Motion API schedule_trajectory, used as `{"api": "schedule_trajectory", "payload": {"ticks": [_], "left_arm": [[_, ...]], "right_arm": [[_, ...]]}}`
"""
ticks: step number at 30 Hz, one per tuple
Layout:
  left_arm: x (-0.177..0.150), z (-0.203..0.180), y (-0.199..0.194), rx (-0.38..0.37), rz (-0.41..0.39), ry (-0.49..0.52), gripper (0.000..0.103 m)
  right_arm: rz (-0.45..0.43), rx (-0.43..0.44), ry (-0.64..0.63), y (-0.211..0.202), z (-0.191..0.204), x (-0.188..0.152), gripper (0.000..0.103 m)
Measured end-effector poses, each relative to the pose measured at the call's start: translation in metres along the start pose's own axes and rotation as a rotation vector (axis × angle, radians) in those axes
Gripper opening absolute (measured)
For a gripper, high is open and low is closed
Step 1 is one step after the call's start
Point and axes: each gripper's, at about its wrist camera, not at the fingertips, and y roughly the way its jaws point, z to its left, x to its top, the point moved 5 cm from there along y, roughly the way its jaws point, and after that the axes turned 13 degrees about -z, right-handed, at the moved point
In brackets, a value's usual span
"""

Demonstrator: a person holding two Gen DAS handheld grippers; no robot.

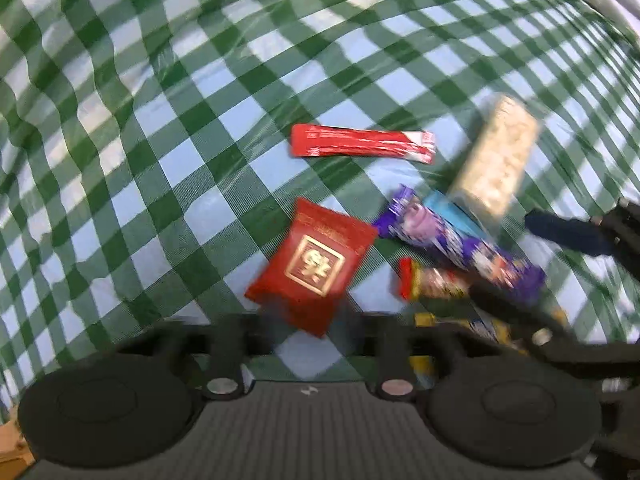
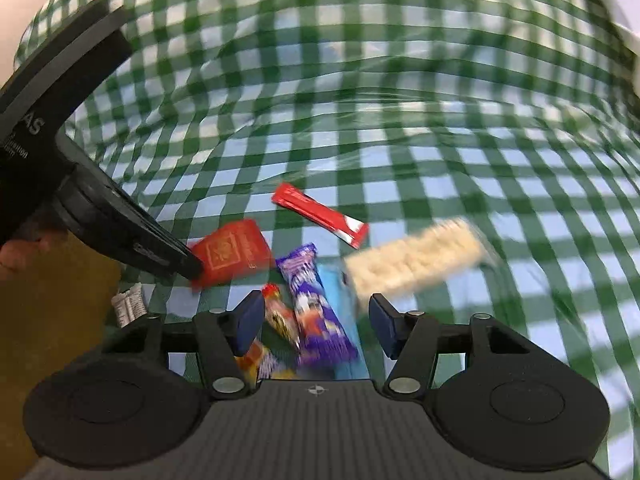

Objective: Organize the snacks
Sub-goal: 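Grasp the purple candy with the right tool while the left tool grasps the red square packet, then carry the purple candy and red square packet toward the box with both tools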

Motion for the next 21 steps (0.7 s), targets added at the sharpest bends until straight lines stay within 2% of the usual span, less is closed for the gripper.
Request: {"api": "schedule_trajectory", "payload": {"ticks": [1, 3, 5, 6, 7, 8, 10, 15, 21], "left_arm": [[0.002, 0.001, 0.005, 0.004, -0.004, -0.018, 0.077], [0.006, 0.002, 0.016, 0.013, -0.003, -0.026, 0.080], [0.007, 0.002, 0.027, 0.025, 0.011, -0.040, 0.079], [0.007, 0.002, 0.030, 0.019, 0.013, -0.051, 0.069], [0.009, 0.001, 0.027, -0.005, -0.001, -0.074, 0.055], [0.011, 0.000, 0.022, -0.008, -0.018, -0.076, 0.044], [0.012, 0.000, 0.015, 0.035, -0.035, -0.066, 0.043], [0.002, -0.001, -0.030, 0.013, -0.091, -0.121, 0.043], [-0.030, -0.018, -0.136, -0.022, -0.231, -0.193, 0.043]], "right_arm": [[0.013, -0.001, -0.023, 0.009, 0.000, 0.000, 0.057], [0.049, -0.004, -0.054, 0.026, -0.001, -0.004, 0.056], [0.070, -0.011, -0.067, 0.033, -0.002, -0.011, 0.043], [0.055, -0.006, -0.057, 0.033, -0.003, -0.011, 0.022], [0.055, -0.011, -0.058, 0.031, -0.003, -0.011, 0.017], [0.058, -0.015, -0.064, 0.029, -0.004, -0.011, 0.017], [0.035, -0.027, -0.067, 0.018, -0.006, -0.011, 0.016], [-0.013, -0.041, 0.007, -0.022, -0.015, -0.006, 0.016], [-0.085, -0.038, 0.122, -0.089, -0.021, 0.000, 0.016]]}}
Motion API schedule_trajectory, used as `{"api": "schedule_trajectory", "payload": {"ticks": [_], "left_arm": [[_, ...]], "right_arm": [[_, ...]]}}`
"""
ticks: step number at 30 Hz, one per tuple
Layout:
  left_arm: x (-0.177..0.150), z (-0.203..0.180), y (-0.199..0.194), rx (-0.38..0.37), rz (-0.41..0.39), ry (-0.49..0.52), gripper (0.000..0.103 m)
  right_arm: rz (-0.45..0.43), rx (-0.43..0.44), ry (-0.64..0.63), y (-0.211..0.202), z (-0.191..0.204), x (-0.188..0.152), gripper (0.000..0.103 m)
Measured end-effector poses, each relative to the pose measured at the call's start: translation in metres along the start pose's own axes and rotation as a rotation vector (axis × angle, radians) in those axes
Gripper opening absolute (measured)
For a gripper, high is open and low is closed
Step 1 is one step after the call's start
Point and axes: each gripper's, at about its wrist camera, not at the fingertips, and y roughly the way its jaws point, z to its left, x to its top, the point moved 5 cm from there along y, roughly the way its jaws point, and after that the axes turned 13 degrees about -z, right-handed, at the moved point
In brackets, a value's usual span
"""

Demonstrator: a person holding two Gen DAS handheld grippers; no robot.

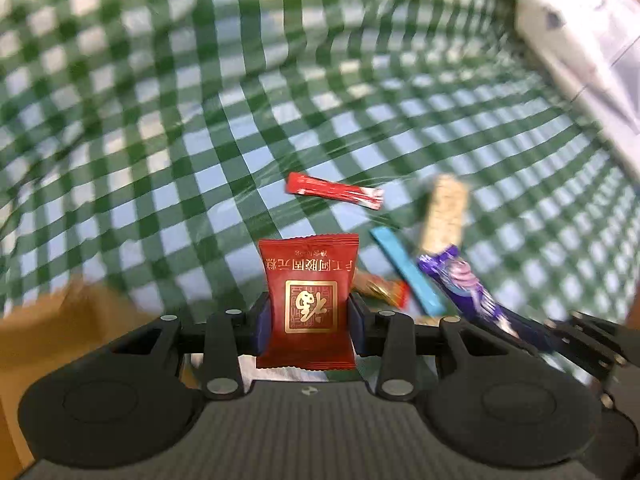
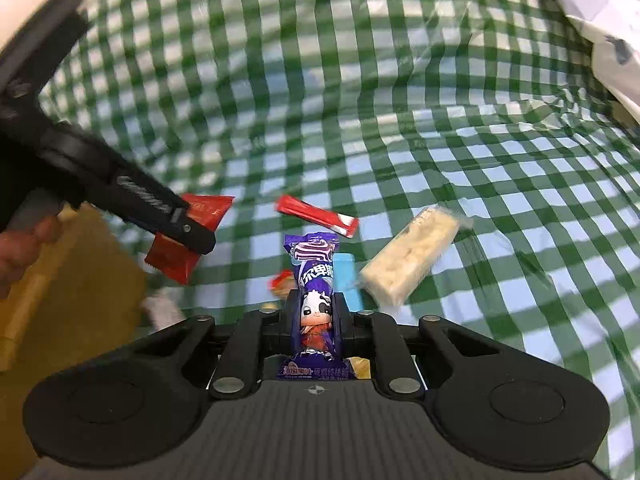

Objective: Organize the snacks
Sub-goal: 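Carry the purple candy and red square packet toward the box with both tools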

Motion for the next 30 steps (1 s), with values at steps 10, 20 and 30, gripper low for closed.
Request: {"api": "schedule_trajectory", "payload": {"ticks": [10, 20, 30], "left_arm": [[-0.104, 0.018, -0.191, 0.090, -0.064, -0.125, 0.043], [-0.225, 0.060, -0.315, 0.220, -0.093, -0.230, 0.043], [-0.266, 0.057, -0.362, 0.196, -0.186, -0.270, 0.044]], "right_arm": [[-0.016, 0.097, 0.012, -0.132, 0.074, 0.005, 0.016], [0.100, 0.276, -0.068, -0.241, 0.218, -0.056, 0.016], [0.080, 0.314, -0.212, -0.297, 0.281, -0.077, 0.016]]}}
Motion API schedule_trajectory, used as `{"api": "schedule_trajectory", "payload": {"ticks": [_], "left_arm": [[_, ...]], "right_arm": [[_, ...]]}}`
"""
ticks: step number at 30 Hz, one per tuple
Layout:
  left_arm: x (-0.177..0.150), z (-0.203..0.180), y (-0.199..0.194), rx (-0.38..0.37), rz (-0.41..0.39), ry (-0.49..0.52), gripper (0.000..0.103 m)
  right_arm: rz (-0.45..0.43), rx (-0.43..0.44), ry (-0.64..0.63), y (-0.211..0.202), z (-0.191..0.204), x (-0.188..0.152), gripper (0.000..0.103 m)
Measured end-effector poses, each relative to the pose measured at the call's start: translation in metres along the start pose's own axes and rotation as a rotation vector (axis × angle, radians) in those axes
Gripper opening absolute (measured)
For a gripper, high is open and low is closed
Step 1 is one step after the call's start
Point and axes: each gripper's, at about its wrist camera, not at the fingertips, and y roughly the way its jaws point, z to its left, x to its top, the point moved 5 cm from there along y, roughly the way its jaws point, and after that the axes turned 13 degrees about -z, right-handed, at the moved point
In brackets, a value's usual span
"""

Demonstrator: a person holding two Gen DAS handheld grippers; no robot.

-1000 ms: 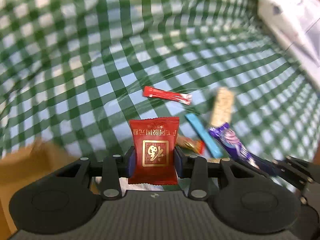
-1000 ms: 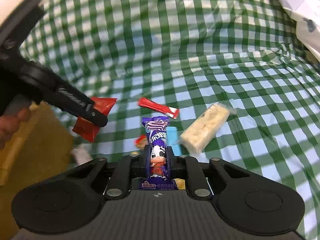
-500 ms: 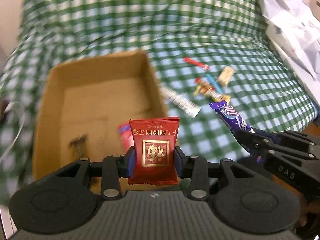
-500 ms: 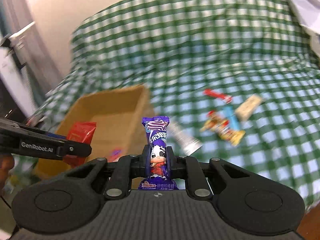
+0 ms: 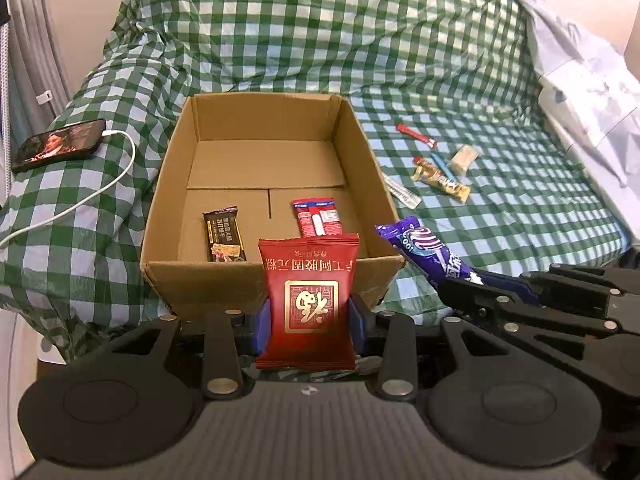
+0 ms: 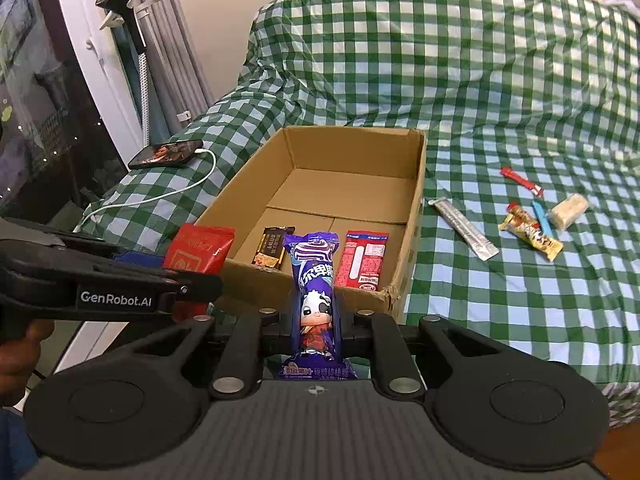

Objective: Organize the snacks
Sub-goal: 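Carry the purple candy and red square packet toward the box with both tools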

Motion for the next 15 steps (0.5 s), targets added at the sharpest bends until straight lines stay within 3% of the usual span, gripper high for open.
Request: {"api": "schedule_trajectory", "payload": {"ticks": [15], "left_arm": [[-0.008, 0.013, -0.027, -0.008, -0.059, -0.051, 0.044]], "right_arm": [[-0.021, -0.020, -0.075, -0.014, 0.024, 0.000, 0.016]]}}
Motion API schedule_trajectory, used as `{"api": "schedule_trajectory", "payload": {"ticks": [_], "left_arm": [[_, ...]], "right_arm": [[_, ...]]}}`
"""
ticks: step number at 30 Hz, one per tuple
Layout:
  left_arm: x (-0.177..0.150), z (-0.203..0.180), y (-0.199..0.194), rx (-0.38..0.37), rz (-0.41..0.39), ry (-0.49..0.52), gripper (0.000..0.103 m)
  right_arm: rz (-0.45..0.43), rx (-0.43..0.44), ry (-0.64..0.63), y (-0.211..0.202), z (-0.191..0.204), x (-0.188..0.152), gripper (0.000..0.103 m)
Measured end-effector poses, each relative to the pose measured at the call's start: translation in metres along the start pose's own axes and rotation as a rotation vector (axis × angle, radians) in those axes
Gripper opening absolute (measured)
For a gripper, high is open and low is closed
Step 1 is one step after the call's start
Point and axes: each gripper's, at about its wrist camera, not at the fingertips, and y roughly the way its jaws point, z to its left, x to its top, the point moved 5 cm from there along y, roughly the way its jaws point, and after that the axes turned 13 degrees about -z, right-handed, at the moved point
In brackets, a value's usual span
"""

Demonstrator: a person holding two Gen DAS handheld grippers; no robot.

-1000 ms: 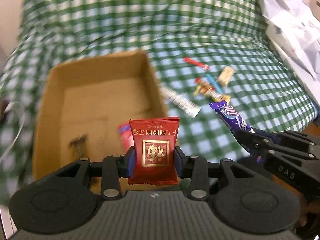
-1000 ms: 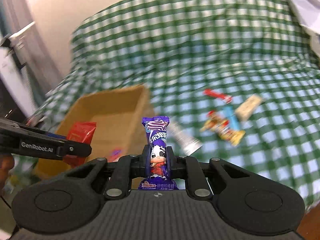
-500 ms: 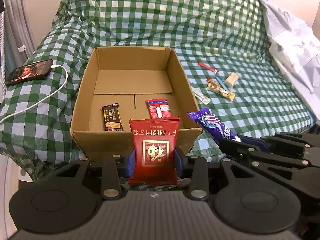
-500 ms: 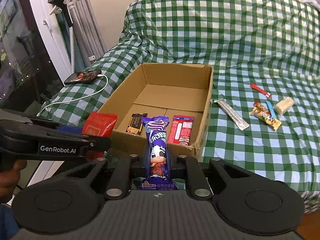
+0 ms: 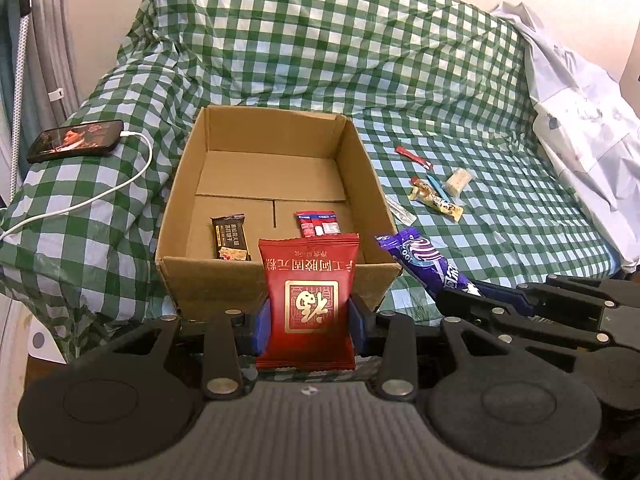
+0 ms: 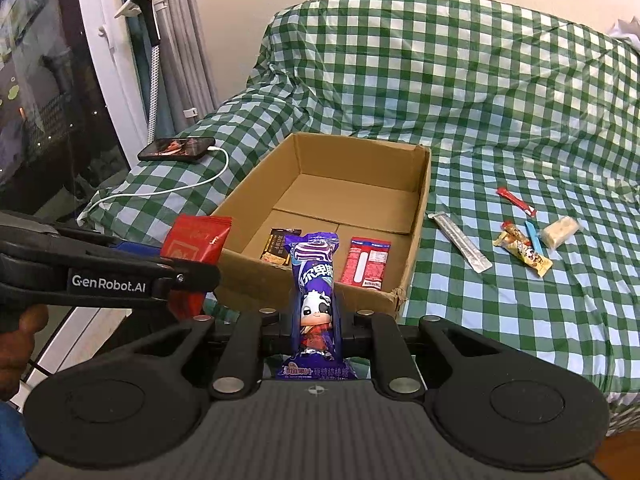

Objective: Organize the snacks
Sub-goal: 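Carry the purple candy and red square packet toward the box with both tools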

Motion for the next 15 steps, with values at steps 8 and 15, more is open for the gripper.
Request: {"api": "schedule_trajectory", "payload": {"ticks": [8, 15], "left_arm": [[0.0001, 0.0004, 0.0001, 0.000, -0.004, 0.002, 0.044], [0.0023, 0.0005, 0.0013, 0.003, 0.003, 0.001, 0.044]], "right_arm": [[0.001, 0.000, -0.002, 0.0008, 0.0008, 0.0001, 0.016], [0.008, 0.003, 0.002, 0.0033, -0.0016, -0.0026, 0.016]]}}
